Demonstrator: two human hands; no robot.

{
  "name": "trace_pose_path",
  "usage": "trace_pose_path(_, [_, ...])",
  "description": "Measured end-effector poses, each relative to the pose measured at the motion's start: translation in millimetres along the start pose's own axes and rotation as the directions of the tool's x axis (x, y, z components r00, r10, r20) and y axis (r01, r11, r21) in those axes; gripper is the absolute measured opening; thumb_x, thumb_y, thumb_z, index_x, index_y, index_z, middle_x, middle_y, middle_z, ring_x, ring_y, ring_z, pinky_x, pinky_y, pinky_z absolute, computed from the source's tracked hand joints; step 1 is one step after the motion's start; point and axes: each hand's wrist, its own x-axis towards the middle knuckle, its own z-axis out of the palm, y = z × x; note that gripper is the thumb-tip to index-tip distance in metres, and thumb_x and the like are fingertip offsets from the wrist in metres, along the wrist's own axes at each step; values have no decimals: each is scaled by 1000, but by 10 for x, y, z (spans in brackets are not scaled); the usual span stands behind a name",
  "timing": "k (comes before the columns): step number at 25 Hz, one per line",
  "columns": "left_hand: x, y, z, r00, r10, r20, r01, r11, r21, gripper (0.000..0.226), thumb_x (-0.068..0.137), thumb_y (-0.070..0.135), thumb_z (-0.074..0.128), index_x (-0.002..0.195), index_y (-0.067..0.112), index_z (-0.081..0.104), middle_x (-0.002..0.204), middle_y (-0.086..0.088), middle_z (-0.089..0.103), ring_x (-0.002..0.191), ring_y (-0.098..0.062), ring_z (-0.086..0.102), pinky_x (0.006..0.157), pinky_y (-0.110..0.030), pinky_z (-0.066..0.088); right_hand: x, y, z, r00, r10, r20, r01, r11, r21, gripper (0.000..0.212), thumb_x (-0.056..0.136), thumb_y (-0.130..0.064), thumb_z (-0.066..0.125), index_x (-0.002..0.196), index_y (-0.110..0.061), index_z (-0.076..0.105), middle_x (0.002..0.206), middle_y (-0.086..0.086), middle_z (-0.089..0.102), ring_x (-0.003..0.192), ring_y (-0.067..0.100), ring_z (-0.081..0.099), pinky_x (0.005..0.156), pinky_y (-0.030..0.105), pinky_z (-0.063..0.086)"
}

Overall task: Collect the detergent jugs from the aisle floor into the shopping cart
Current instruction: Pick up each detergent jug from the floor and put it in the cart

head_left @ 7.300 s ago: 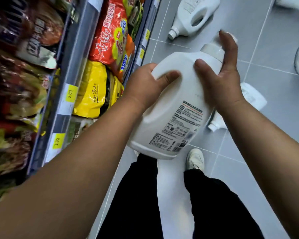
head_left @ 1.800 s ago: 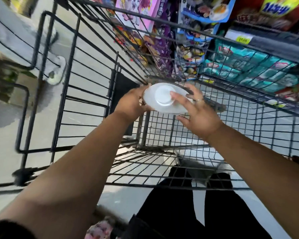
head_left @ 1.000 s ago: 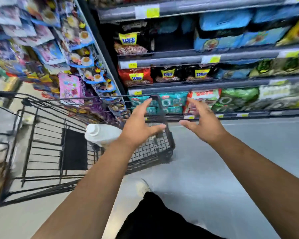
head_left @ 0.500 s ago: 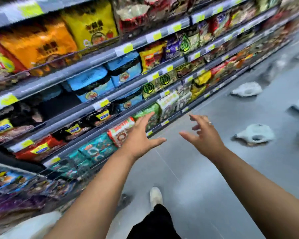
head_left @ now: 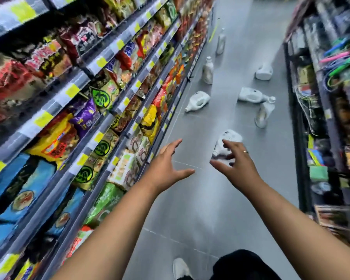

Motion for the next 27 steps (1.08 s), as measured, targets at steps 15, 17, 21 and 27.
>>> trace_pose_path(15, [3527, 809, 1124, 948, 122, 294, -164, 979, 124, 77, 78, 47, 74, 144, 30, 37, 139, 0, 48, 124, -13, 49, 104, -31, 42, 2602, 1356, -1123, 935, 293, -199, -268, 953, 142, 70, 75, -30, 80, 136, -32, 45, 119, -10, 46, 94, 5, 54, 88, 34, 49])
trace_pose_path(17, [3865, 829, 1164, 939, 128, 320, -177, 976, 129, 77, 79, 46, 74, 144, 31, 37, 139, 0, 47, 124, -13, 49, 103, -31, 42, 2858, 1464, -1147, 931, 301, -206, -279, 951, 129, 71, 74, -31, 81, 136, -32, 45, 120, -9, 46, 93, 5, 54, 86, 32, 49])
trace_pose_path(21, [4718, 620, 1278, 894, 113, 434, -206, 963, 174, 78, 80, 47, 73, 146, 31, 34, 140, 0, 47, 125, -15, 49, 103, -30, 42, 3444, 1764, -1009, 894, 395, -212, -377, 918, 123, 72, 74, -31, 80, 136, -29, 45, 124, -4, 46, 95, 10, 55, 85, 31, 48])
trace_pose_path(27, [6010, -10, 1750, 796, 57, 602, -207, 961, 183, 78, 80, 46, 73, 146, 30, 33, 140, -1, 47, 127, -15, 48, 105, -34, 41, 4264, 2416, -590, 815, 533, -229, -524, 845, 105, 77, 73, -36, 79, 141, -29, 42, 129, -7, 45, 98, 9, 53, 84, 25, 43])
